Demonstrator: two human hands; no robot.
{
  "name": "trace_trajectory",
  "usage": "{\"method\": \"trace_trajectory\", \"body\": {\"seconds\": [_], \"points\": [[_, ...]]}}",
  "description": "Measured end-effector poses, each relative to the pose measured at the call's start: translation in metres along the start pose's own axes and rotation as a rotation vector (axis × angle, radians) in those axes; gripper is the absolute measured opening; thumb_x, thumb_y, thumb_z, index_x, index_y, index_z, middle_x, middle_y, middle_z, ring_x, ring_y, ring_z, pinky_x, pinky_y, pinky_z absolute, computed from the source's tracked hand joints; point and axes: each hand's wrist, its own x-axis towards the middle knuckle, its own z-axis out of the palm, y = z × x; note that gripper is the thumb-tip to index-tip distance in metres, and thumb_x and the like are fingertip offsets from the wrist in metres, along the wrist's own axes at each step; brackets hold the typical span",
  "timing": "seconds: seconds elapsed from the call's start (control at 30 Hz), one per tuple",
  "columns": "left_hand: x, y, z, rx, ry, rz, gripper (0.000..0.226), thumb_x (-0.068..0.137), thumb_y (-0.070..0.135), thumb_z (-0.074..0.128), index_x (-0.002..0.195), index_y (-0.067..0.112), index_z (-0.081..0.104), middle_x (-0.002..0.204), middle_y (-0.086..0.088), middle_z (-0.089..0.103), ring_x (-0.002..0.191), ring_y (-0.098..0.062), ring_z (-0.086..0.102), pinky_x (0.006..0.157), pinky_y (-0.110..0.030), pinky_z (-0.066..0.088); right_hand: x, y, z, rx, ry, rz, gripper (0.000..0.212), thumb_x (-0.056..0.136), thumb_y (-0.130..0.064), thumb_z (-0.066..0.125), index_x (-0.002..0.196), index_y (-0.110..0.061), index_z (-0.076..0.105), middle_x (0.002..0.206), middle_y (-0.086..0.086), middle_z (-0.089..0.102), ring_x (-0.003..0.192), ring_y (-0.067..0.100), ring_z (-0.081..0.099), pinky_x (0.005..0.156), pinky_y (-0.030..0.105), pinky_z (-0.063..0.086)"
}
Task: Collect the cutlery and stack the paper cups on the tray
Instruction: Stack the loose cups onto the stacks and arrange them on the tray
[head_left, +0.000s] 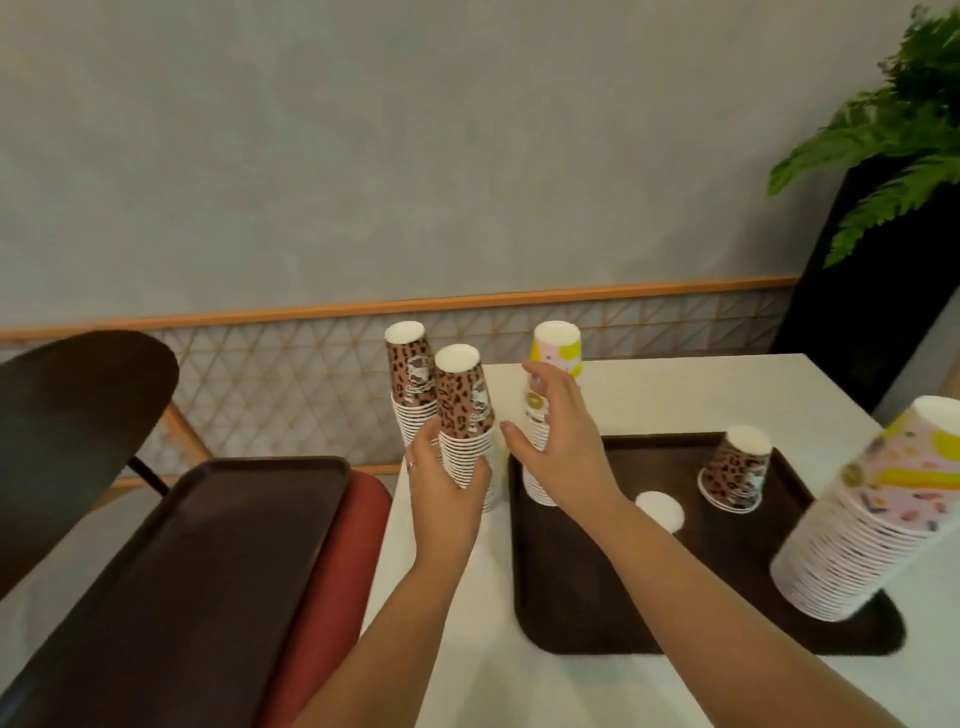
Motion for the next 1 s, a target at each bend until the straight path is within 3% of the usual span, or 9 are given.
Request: {"method": "trace_trajectory", "body": {"seconds": [0.1, 0.2, 0.3, 0.4, 0.5, 0.57, 0.73, 0.9, 1.0], "points": [[0.023, -0.030, -0.005, 0.037, -0.116, -0.080, 0.073, 0.079, 0.013, 0.071, 0.140, 0.015, 0.030, 0.141, 0.000, 0.038, 0.134, -0.023, 0.035, 0.109, -0.042, 0.035, 0.020, 0.009, 0.038, -0.006, 0.005, 0.075, 0.070, 0.083, -0.021, 0.066, 0.141, -0.015, 0.028, 0.142, 0.005, 0.036, 0.133, 0.018, 0.036, 0.104, 0.030, 0.035], [0.036, -0.049, -0.003, 0.023, -0.213, -0.122, 0.083, 0.077, 0.011, 0.073, 0.144, 0.013, 0.025, 0.148, -0.001, 0.033, 0.137, -0.019, 0.032, 0.109, -0.028, 0.030, 0.032, 0.011, 0.062, 0.027, -0.004, 0.173, 0.080, 0.083, -0.025, 0.067, 0.146, -0.016, 0.019, 0.149, 0.004, 0.030, 0.137, 0.018, 0.031, 0.106, 0.026, 0.028], [0.031, -0.050, -0.001, -0.007, -0.255, -0.130, 0.090, 0.074, 0.006, 0.075, 0.146, 0.016, 0.023, 0.146, 0.005, 0.036, 0.132, -0.007, 0.035, 0.103, -0.019, 0.030, 0.031, 0.008, 0.070, 0.028, -0.033, 0.161, 0.083, 0.080, -0.026, 0.069, 0.146, -0.015, 0.020, 0.147, 0.004, 0.035, 0.135, 0.016, 0.034, 0.108, 0.027, 0.033], [0.033, -0.052, -0.003, -0.073, -0.259, -0.137, 0.092, 0.072, 0.004, 0.076, 0.143, 0.024, 0.023, 0.144, 0.009, 0.038, 0.126, 0.000, 0.035, 0.107, -0.026, 0.035, 0.033, 0.003, 0.082, 0.059, -0.028, 0.179, 0.083, 0.076, -0.028, 0.072, 0.144, -0.018, 0.024, 0.142, 0.001, 0.041, 0.131, 0.015, 0.040, 0.104, 0.029, 0.038], [0.031, -0.057, -0.005, -0.085, -0.214, -0.170, 0.091, 0.070, 0.005, 0.078, 0.139, 0.030, 0.025, 0.140, 0.007, 0.044, 0.125, -0.007, 0.043, 0.105, -0.030, 0.039, 0.026, 0.000, 0.080, 0.048, -0.061, 0.228, 0.082, 0.075, -0.029, 0.074, 0.142, -0.017, 0.028, 0.139, 0.002, 0.042, 0.127, 0.014, 0.043, 0.097, 0.022, 0.036], [0.068, -0.125, 0.038, -0.088, -0.372, -0.255, 0.092, 0.067, 0.005, 0.080, 0.137, 0.030, 0.027, 0.137, 0.003, 0.049, 0.124, -0.013, 0.048, 0.100, -0.030, 0.042, 0.047, 0.050, 0.113, -0.015, 0.000, 0.394, 0.081, 0.074, -0.031, 0.075, 0.140, -0.016, 0.031, 0.137, 0.001, 0.044, 0.124, 0.014, 0.045, 0.097, 0.023, 0.040], [0.059, -0.127, 0.040, -0.088, -0.370, -0.355, 0.099, 0.058, 0.007, 0.086, 0.139, 0.026, 0.032, 0.130, 0.001, 0.055, 0.119, -0.022, 0.054, 0.099, -0.042, 0.047, 0.042, 0.050, 0.107, -0.025, 0.028, 0.405, 0.078, 0.072, -0.039, 0.075, 0.135, -0.018, 0.036, 0.130, -0.003, 0.052, 0.118, 0.009, 0.050, 0.095, 0.025, 0.045], [0.054, -0.136, 0.030, -0.010, -0.319, -0.345, 0.094, 0.054, 0.013, 0.089, 0.134, 0.020, 0.041, 0.127, -0.002, 0.060, 0.115, -0.025, 0.057, 0.091, -0.031, 0.046, 0.038, 0.039, 0.106, 0.015, 0.000, 0.401, 0.076, 0.070, -0.042, 0.075, 0.133, -0.021, 0.037, 0.127, -0.007, 0.053, 0.117, 0.008, 0.050, 0.098, 0.028, 0.046], [0.044, -0.130, 0.022, -0.027, -0.311, -0.307, 0.098, 0.047, 0.018, 0.091, 0.132, 0.024, 0.043, 0.123, 0.000, 0.057, 0.115, -0.022, 0.053, 0.096, -0.043, 0.049, 0.031, 0.026, 0.089, 0.061, 0.007, 0.396, 0.072, 0.070, -0.040, 0.076, 0.129, -0.024, 0.039, 0.124, -0.009, 0.056, 0.115, 0.005, 0.052, 0.098, 0.030, 0.048]]}}
